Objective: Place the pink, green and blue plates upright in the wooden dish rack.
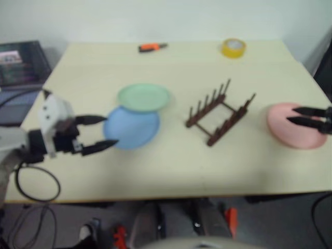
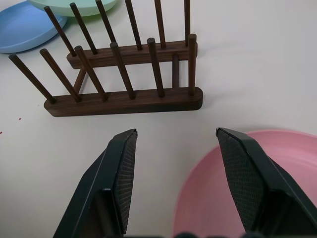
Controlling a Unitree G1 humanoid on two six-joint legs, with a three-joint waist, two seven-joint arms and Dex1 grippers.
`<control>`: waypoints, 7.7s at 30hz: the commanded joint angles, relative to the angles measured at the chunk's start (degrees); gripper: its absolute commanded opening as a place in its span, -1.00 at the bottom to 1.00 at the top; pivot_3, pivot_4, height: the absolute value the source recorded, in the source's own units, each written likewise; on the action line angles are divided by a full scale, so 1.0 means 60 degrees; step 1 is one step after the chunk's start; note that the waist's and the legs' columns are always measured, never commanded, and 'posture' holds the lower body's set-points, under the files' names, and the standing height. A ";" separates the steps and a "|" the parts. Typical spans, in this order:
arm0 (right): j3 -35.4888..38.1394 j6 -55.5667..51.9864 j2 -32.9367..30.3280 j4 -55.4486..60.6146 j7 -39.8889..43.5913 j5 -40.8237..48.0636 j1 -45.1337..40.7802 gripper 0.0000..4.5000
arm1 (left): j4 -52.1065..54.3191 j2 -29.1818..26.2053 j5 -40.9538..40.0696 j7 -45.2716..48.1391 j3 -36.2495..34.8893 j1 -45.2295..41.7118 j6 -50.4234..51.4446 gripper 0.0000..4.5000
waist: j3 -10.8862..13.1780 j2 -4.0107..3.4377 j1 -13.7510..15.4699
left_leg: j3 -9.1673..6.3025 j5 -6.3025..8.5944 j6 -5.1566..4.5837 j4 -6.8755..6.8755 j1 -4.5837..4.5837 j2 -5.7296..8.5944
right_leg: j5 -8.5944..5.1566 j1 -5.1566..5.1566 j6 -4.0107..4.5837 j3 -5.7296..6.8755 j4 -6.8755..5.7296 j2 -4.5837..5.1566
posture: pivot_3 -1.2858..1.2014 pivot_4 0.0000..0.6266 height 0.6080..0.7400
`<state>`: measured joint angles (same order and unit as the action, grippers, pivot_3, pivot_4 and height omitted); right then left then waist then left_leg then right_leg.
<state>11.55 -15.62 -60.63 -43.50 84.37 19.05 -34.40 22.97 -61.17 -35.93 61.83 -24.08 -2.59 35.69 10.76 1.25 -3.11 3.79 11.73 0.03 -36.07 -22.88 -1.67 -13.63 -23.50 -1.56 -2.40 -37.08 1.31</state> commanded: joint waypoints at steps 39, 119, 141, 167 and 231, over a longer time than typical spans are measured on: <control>0.0658 -0.0613 -0.1080 0.1313 0.0232 0.0345 0.0711 0.24 | 0.1681 0.2880 0.1614 -0.3370 0.6219 -0.3961 0.1888 0.76 | 0.0000 0.0001 0.0076 | -0.0007 -0.0001 -0.0001 -0.0016 0.0001 0.0013 | 0.0044 0.0024 -0.0077 -0.0011 0.0006 -0.0011 | 0.03 -0.52 1.00; 0.2265 -0.2351 -0.0162 0.7187 -0.2248 0.2412 0.3249 0.26 | -0.7448 0.8030 0.5930 -0.2163 0.8986 -0.8051 -0.1482 -0.55 | 0.0001 0.0003 0.0184 | -0.0071 0.0001 -0.0002 -0.0093 -0.0028 0.0030 | 0.0045 0.0039 -0.0055 0.0006 0.0012 -0.0035 | 0.03 -0.52 1.00; 0.3271 -0.2638 -0.0118 0.8043 -0.2749 0.2644 0.4312 0.26 | -1.1477 0.9311 0.6708 0.0111 0.8507 -0.9569 -0.4509 -0.55 | -0.0001 0.0000 0.0208 | -0.0071 0.0017 -0.0031 -0.0129 -0.0170 0.0030 | 0.0080 -0.0076 -0.0116 0.0020 0.0013 -0.0037 | 0.03 -0.52 1.00; 0.3187 -0.2711 -0.0191 0.8072 -0.2839 0.2743 0.4399 0.26 | -1.1624 0.9173 0.6977 0.0078 0.8120 -0.9509 -0.4527 -0.40 | -0.0001 -0.0001 0.0214 | -0.0068 0.0018 -0.0031 -0.0133 -0.0172 0.0029 | 0.0086 -0.0076 -0.0126 0.0013 0.0015 -0.0034 | 0.03 -0.52 1.00; -0.0857 -0.0387 0.2829 0.6269 -0.6871 -0.1733 0.3883 -1.00 | -0.7335 0.9292 0.7140 -0.2182 0.9145 -0.7483 -0.0902 -0.98 | -0.0017 -0.0018 0.0232 | -0.0076 0.0014 -0.0037 -0.0165 -0.0151 0.0029 | 0.0108 -0.0040 -0.0150 0.0006 0.0010 -0.0028 | 0.03 -0.52 1.00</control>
<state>6.41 -19.73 -44.03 -6.28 44.11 9.52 -10.13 -20.52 -5.79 6.18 49.65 31.28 -46.73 30.70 10.65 1.15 -1.72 3.33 11.81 -0.19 -37.06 -23.78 -1.50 -12.98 -23.74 -2.46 -2.36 -37.02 1.14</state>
